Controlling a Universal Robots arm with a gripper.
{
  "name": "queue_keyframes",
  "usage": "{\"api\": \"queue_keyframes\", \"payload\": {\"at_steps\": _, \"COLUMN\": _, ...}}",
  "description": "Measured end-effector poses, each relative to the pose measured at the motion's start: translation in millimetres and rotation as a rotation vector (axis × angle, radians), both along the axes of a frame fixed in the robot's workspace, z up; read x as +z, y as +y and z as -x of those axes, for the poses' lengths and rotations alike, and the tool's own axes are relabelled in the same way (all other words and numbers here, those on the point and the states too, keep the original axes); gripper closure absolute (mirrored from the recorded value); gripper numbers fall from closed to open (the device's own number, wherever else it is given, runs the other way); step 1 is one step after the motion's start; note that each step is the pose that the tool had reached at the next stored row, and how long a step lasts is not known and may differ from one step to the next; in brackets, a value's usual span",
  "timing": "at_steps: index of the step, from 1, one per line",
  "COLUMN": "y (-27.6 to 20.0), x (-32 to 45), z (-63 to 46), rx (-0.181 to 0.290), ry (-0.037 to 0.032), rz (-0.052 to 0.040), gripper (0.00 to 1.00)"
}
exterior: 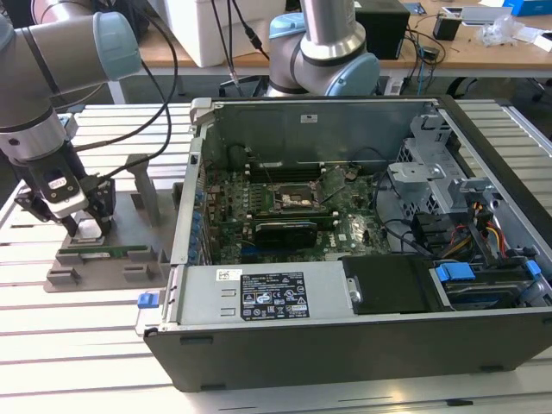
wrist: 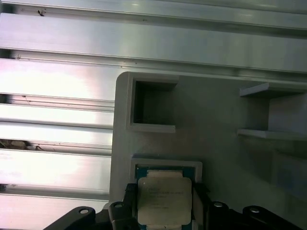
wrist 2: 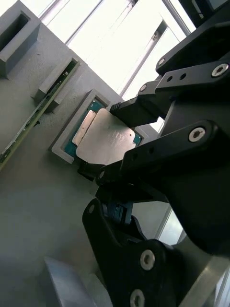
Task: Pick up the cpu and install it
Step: 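Pick up the cpu and move it towards the insertion slot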
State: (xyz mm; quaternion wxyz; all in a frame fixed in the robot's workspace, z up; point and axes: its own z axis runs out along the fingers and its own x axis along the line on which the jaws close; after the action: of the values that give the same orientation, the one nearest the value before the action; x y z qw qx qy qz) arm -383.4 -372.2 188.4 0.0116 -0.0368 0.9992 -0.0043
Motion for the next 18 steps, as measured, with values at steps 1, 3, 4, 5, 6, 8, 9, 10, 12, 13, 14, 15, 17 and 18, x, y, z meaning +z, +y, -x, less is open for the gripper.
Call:
{"api": "queue_keyframes", "payload": {"at_steps": 1, "y": 0.0, "x": 0.0, "z": 0.0, "rx": 0.000, "ry": 0.0000, "rz": 0.0004, "gripper": 0.45}}
{"api": "queue_keyframes", "payload": {"at_steps": 3, "y": 0.0, "x": 0.0, "z": 0.0, "rx": 0.000, "ry": 0.0000, "rz": 0.0012, "gripper": 0.45}}
{"api": "queue_keyframes", "payload": {"at_steps": 4, "y": 0.0, "x": 0.0, "z": 0.0, "rx": 0.000, "ry": 0.0001, "rz": 0.0013, "gripper": 0.45}}
{"api": "queue_keyframes", "payload": {"at_steps": 5, "y": 0.0, "x": 0.0, "z": 0.0, "rx": 0.000, "ry": 0.0000, "rz": 0.0016, "gripper": 0.45}}
{"api": "queue_keyframes", "payload": {"at_steps": 6, "y": 0.0, "x": 0.0, "z": 0.0, "rx": 0.000, "ry": -0.0001, "rz": 0.0020, "gripper": 0.45}}
{"api": "queue_keyframes", "payload": {"at_steps": 8, "y": 0.0, "x": 0.1, "z": 0.0, "rx": 0.000, "ry": 0.0001, "rz": 0.0026, "gripper": 0.45}}
{"api": "queue_keyframes", "payload": {"at_steps": 9, "y": 0.0, "x": 0.1, "z": 0.0, "rx": 0.000, "ry": 0.0000, "rz": 0.0027, "gripper": 0.45}}
{"api": "queue_keyframes", "payload": {"at_steps": 10, "y": 0.0, "x": 0.5, "z": -0.1, "rx": 0.000, "ry": -0.0001, "rz": 0.0027, "gripper": 0.45}}
{"api": "queue_keyframes", "payload": {"at_steps": 12, "y": 0.0, "x": 3.5, "z": 0.0, "rx": 0.000, "ry": -0.0001, "rz": 0.0027, "gripper": 0.45}}
{"api": "queue_keyframes", "payload": {"at_steps": 13, "y": 0.1, "x": 5.6, "z": 0.0, "rx": 0.000, "ry": 0.0000, "rz": 0.0027, "gripper": 0.45}}
{"api": "queue_keyframes", "payload": {"at_steps": 14, "y": 0.1, "x": 8.3, "z": 0.0, "rx": 0.000, "ry": 0.0000, "rz": 0.0027, "gripper": 0.45}}
{"api": "queue_keyframes", "payload": {"at_steps": 15, "y": 0.1, "x": 11.5, "z": 0.0, "rx": 0.000, "ry": 0.0001, "rz": 0.0027, "gripper": 0.45}}
{"api": "queue_keyframes", "payload": {"at_steps": 17, "y": 0.2, "x": 19.1, "z": 0.0, "rx": 0.000, "ry": 0.0000, "rz": 0.0027, "gripper": 0.45}}
{"api": "queue_keyframes", "payload": {"at_steps": 18, "y": 0.2, "x": 22.9, "z": 0.0, "rx": 0.000, "ry": 0.0000, "rz": 0.0027, "gripper": 0.45}}
